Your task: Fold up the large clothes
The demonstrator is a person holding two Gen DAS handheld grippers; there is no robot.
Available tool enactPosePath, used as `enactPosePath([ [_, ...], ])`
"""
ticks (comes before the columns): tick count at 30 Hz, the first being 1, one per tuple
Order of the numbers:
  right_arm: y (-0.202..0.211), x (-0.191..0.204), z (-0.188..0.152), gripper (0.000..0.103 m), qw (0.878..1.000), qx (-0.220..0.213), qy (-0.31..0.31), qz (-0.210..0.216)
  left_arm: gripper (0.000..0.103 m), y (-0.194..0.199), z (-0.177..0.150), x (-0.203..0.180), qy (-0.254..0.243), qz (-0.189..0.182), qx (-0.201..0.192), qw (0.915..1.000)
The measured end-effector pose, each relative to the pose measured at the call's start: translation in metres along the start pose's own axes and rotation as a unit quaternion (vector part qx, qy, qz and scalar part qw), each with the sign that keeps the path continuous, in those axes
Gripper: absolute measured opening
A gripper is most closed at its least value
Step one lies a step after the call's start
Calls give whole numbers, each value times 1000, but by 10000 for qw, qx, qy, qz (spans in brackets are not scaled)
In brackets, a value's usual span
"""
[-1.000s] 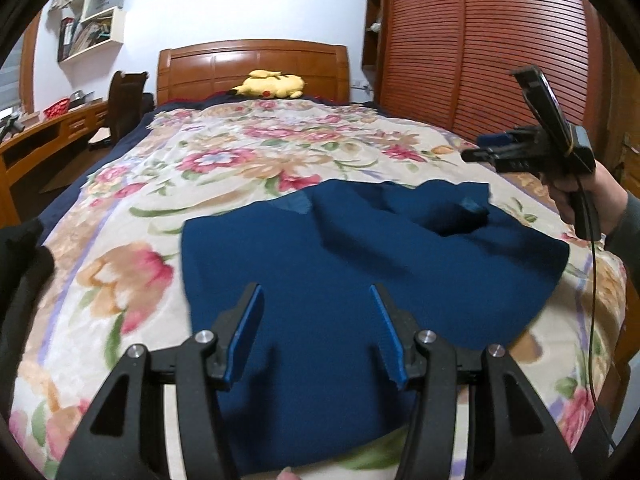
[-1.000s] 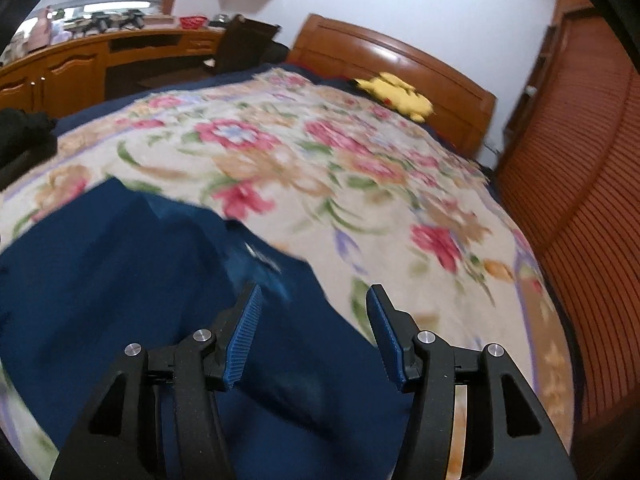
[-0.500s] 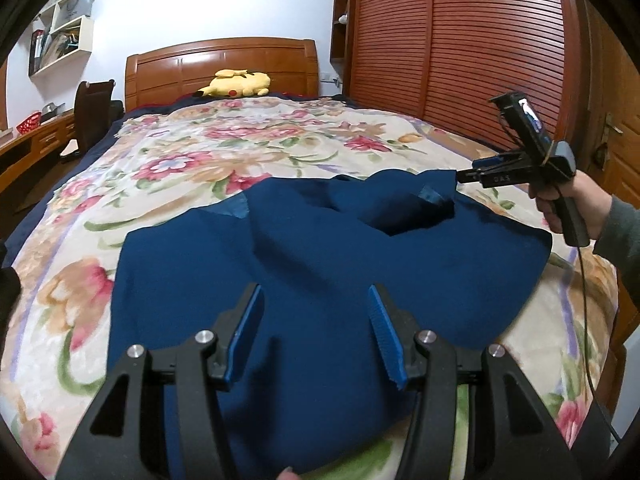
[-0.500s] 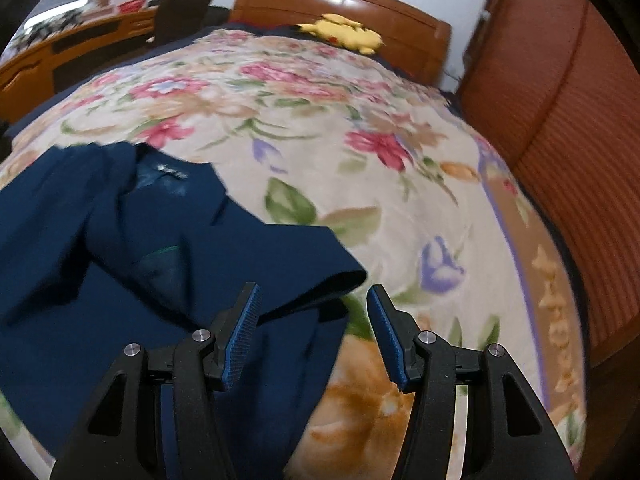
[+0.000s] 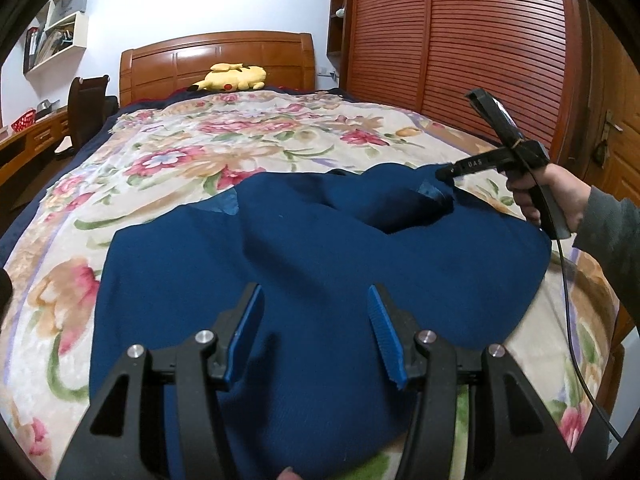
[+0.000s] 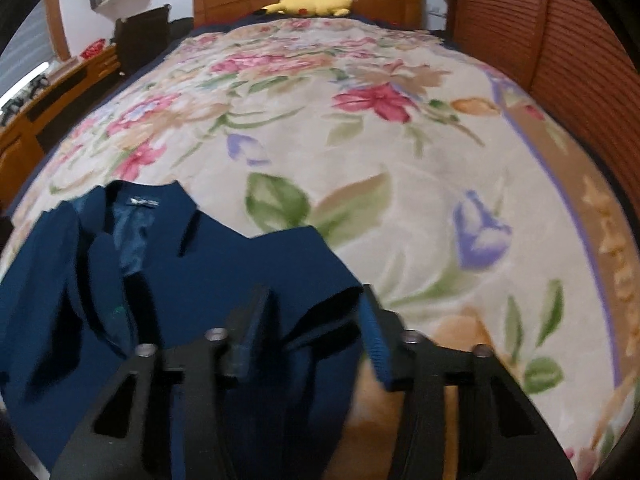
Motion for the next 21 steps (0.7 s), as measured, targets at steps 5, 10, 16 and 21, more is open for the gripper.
enactPosePath([
  [5,0,14,31,4,9992,-345,174,110,53,-1,-2,1,5,10,26,10000],
  [10,-7,23,73,2,9966,-779,223,-145,53,-3,-3,2,21,35,47,10000],
  [16,-16,9,103,2,9906,-1002,93,-923,53,-2,-4,3,-2,79,46,10000],
  [21,-8,18,96,2,9923,-955,205,-759,53,3,-3,9,-7,127,15,9999],
])
Point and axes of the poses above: each gripper's, at about its wrist camera, not at the fingertips, and y roughly against the way its jaws point, x to its left, z to its top, the point moved 10 cm from there along -y, roughly the way its jaws point, and after that the axes turned 15 degrees about -x, right-handed, at the moved point
